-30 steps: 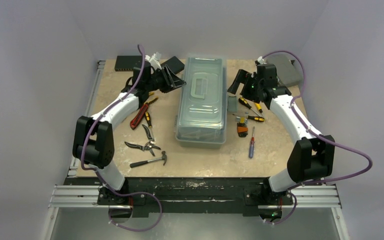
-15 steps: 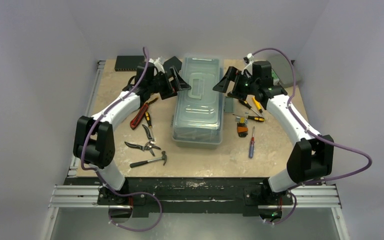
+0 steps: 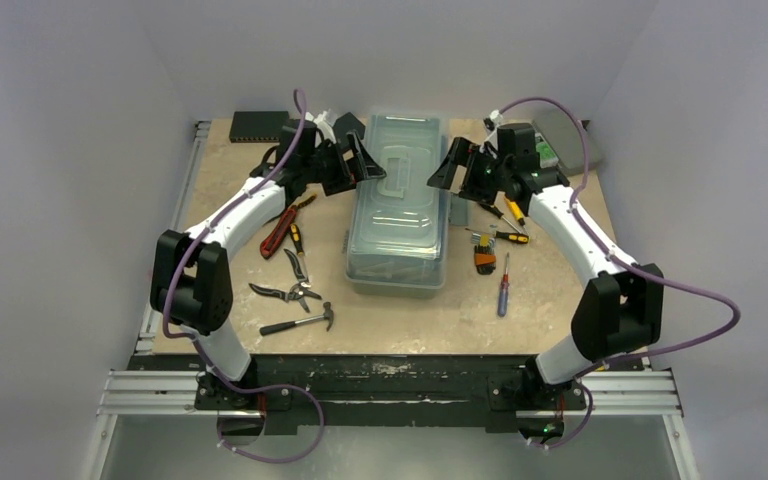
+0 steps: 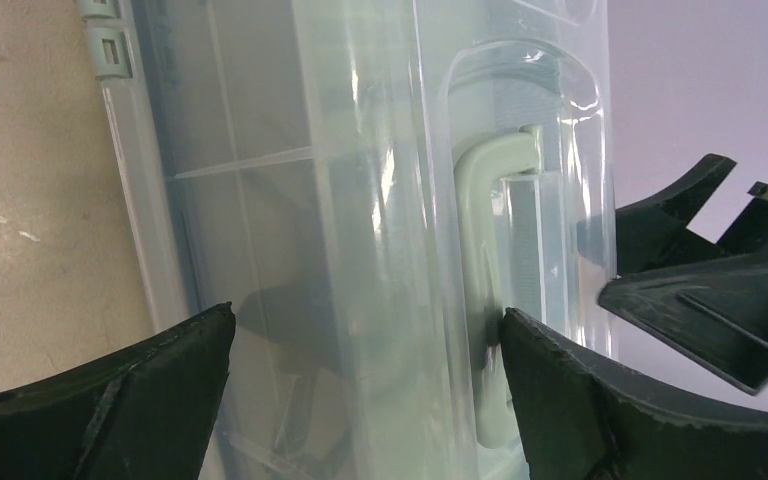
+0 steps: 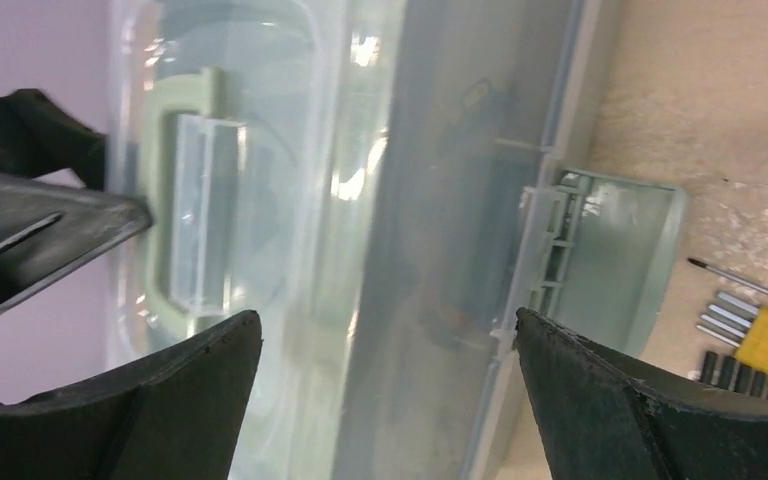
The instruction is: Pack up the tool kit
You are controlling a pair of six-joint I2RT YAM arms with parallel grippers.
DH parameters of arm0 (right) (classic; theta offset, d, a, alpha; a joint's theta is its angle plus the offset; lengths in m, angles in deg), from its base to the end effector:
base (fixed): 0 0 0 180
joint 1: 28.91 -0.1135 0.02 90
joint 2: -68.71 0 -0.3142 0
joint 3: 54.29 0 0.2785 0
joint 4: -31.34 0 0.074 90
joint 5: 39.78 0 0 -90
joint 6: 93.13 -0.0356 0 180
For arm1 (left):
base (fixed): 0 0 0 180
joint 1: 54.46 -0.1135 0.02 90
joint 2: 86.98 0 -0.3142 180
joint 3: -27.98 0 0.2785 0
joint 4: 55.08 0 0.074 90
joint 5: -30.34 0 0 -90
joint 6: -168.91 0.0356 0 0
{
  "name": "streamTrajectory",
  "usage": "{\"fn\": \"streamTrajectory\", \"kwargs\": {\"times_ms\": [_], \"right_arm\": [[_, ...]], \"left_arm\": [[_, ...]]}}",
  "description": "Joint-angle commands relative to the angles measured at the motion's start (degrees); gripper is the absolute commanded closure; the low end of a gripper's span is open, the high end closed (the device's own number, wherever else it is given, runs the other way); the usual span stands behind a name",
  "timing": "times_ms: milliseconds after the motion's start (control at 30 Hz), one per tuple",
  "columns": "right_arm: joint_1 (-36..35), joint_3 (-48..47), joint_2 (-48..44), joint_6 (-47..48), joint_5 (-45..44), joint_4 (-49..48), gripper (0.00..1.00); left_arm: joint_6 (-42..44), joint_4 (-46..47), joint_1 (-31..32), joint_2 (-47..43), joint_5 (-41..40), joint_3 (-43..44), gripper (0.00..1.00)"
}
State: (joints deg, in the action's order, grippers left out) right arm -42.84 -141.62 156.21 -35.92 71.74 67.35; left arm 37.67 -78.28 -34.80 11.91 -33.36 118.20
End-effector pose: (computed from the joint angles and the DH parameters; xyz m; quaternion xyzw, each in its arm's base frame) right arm 0.3572 0.1020 0.3633 0.0602 0.8780 0.3291 0.3422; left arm 0.4032 -0.1608 0.3260 -0.0508 0.8568 -0.4112 0.3070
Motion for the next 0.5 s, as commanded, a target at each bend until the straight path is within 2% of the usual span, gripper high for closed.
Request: {"fn": "streamTrajectory", "kwargs": {"times_ms": [0, 133, 467], "right_arm": [[-2.6, -3.7, 2.5, 3.0, -9.1, 4.1, 0.03], [-4.9, -5.7, 4.2, 3.8, -13.4, 6.1, 0.08], [-10.9, -13.8, 2.6, 4.2, -18.7, 10.2, 0.39]], "left_arm": [[2.1, -4.4, 2.0, 0.7, -0.6, 0.4, 0.0], [0.4, -2.5, 2.1, 1.1, 0.6, -0.4, 0.0], [-0.4, -1.5, 3.2, 1.8, 0.9, -0.6, 0.0]]}}
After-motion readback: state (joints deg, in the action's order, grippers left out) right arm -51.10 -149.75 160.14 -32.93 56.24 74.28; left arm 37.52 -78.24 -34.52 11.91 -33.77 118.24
